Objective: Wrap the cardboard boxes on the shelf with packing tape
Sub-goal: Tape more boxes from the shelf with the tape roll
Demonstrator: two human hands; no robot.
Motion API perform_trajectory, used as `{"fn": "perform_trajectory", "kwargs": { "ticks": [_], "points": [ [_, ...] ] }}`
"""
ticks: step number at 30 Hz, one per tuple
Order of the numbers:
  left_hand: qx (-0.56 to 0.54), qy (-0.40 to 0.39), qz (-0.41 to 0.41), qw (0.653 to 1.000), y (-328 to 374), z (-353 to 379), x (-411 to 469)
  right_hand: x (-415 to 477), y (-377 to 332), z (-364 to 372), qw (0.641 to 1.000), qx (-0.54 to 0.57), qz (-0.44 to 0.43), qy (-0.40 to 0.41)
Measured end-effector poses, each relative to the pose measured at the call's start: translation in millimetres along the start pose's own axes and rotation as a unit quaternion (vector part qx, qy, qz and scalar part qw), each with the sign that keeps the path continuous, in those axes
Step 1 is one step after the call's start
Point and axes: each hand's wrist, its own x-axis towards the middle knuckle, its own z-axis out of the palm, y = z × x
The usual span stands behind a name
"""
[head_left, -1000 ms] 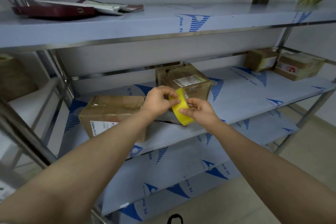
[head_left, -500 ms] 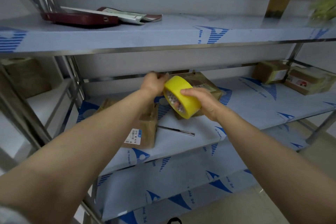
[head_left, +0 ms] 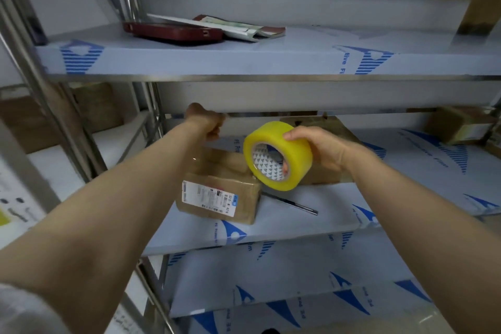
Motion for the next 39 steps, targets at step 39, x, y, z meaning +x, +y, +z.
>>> {"fn": "perform_trajectory", "kwargs": {
  "ticks": [39],
  "points": [
    [-0.012, 0.068, -0.173, 0.982, -107, -53, 35, 56, -42, 47, 0.979, -0.196, -0.022, 0.044]
  ]
}}
